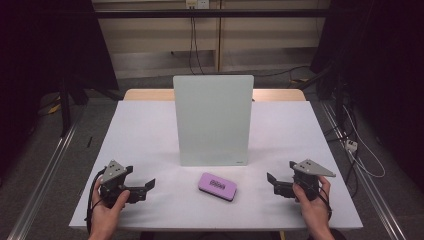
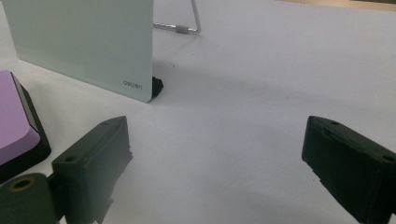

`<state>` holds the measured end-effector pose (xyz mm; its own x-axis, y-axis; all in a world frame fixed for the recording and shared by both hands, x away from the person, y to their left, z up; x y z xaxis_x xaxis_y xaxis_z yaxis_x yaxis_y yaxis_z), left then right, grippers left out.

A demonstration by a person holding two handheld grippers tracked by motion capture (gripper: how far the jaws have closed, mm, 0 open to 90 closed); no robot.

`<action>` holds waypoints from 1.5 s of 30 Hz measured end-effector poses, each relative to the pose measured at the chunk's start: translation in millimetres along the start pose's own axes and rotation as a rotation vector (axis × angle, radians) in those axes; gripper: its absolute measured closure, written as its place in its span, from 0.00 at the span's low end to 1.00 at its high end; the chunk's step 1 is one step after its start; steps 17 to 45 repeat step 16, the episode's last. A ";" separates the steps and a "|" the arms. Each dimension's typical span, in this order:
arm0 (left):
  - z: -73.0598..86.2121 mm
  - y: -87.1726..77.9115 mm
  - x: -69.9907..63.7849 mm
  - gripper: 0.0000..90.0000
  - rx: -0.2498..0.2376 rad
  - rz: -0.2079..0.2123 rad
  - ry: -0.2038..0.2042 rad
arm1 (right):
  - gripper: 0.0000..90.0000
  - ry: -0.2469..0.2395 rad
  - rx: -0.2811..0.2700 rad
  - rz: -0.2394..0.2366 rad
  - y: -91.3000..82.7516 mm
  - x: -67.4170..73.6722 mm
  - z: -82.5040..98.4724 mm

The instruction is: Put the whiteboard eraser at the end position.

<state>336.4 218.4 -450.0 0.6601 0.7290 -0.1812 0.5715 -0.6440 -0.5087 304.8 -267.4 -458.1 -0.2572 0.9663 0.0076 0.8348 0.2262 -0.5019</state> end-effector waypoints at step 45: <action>-1.8 -1.0 1.4 0.05 -0.015 0.014 -0.015 | 0.08 0.002 -0.003 0.012 1.5 1.0 4.2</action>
Point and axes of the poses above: each handheld gripper's, and its own axes: y roughly forward along the jaws, z roughly out of its underside, x roughly to its left, the point moved 3 cm from there along y, roughly forward along the jaws, and after that the axes turned 7 degrees about z, right-handed, at the moved point
